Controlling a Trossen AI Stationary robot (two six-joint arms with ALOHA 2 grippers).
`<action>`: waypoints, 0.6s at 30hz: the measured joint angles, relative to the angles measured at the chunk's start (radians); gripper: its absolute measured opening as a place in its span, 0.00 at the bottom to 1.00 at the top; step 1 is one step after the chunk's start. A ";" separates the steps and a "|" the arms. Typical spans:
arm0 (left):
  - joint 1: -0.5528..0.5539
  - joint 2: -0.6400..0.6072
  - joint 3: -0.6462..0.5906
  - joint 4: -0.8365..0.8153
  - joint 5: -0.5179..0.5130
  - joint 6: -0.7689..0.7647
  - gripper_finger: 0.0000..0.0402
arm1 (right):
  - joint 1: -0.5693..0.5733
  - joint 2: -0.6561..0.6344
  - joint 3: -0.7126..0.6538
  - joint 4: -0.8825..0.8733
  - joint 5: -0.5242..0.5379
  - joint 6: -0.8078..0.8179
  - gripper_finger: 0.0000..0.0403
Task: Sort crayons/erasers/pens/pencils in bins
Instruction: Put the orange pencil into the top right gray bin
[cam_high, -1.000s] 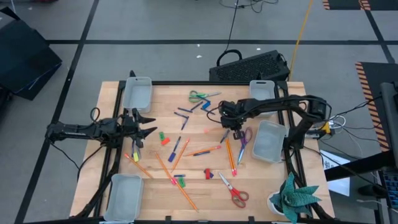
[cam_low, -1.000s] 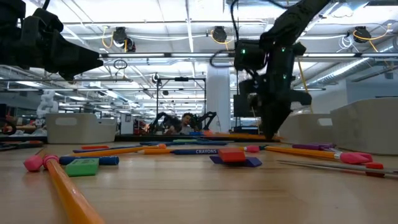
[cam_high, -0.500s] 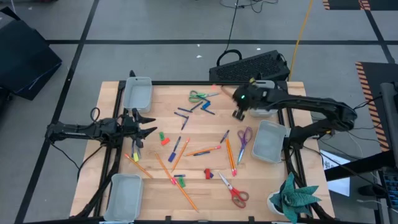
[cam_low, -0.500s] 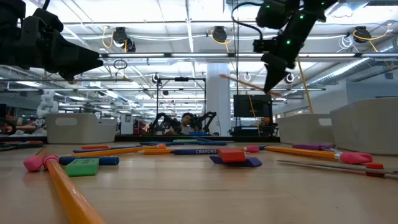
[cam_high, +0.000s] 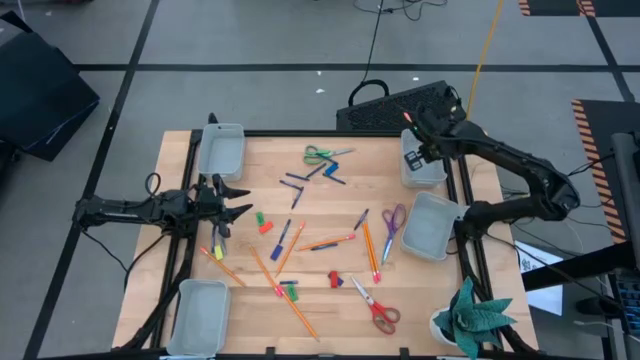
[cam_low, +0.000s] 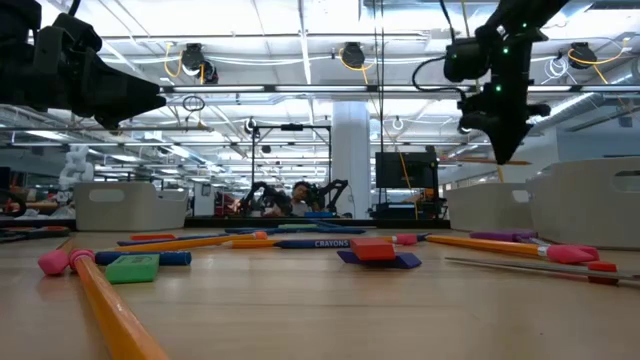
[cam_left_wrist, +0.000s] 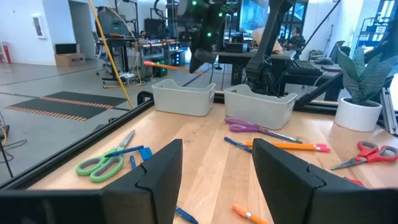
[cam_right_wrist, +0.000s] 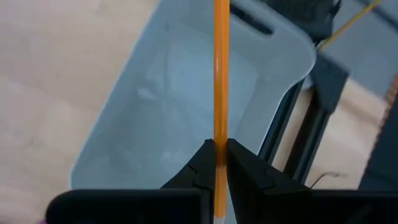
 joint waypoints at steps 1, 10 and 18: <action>0.000 0.000 0.000 0.000 0.000 0.000 0.49 | -0.007 0.009 0.000 -0.008 -0.004 0.000 0.05; 0.000 0.000 0.000 0.000 0.000 0.000 0.49 | -0.037 0.095 0.000 -0.069 -0.032 -0.055 0.05; 0.000 0.000 0.000 0.000 0.000 0.000 0.49 | -0.037 0.121 0.000 -0.139 -0.030 -0.081 0.05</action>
